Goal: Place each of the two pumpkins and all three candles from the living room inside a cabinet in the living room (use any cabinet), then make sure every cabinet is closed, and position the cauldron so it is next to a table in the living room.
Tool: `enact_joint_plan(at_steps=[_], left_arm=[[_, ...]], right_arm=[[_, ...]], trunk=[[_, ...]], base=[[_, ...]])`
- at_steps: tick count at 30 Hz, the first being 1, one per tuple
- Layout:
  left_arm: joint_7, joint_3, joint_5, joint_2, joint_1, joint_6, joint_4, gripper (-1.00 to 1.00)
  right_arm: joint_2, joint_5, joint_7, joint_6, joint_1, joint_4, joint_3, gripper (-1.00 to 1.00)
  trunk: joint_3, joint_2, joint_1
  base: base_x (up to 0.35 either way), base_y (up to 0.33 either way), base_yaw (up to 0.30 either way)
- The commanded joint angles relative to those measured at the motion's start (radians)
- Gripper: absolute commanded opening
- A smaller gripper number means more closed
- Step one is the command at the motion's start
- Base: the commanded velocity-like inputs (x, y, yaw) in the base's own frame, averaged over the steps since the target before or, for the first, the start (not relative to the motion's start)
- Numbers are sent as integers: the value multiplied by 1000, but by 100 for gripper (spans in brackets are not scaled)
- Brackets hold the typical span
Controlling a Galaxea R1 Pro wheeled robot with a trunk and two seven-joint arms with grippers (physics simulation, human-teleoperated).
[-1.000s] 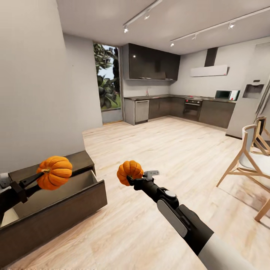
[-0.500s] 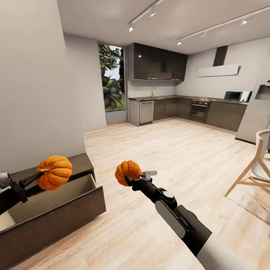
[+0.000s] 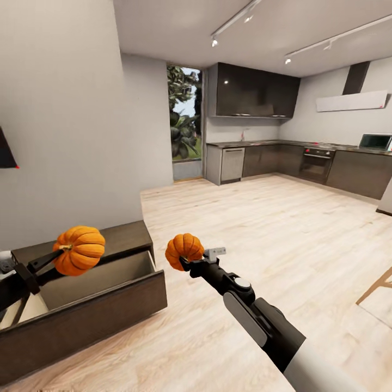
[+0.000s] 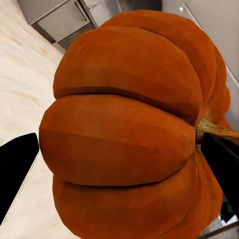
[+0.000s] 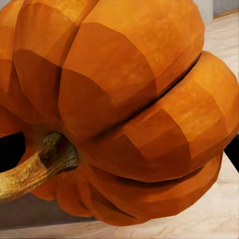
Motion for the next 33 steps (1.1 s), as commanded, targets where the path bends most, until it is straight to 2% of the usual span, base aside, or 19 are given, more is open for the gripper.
enact_joint_plan(at_steps=[1,33], left_arm=[[-5,1,0,0,-1,6,0,-100],[-5,-8,-1,0,-1,5,0,-100]], right_arm=[[-1,-11,-9,2,-1,-3,3,-100],[3,-12,-13,4,-1,-3,3,-100]], trunk=[[-1,-1,0],[-1,-1,0]], base=[[1,0,268],[0,0,268]])
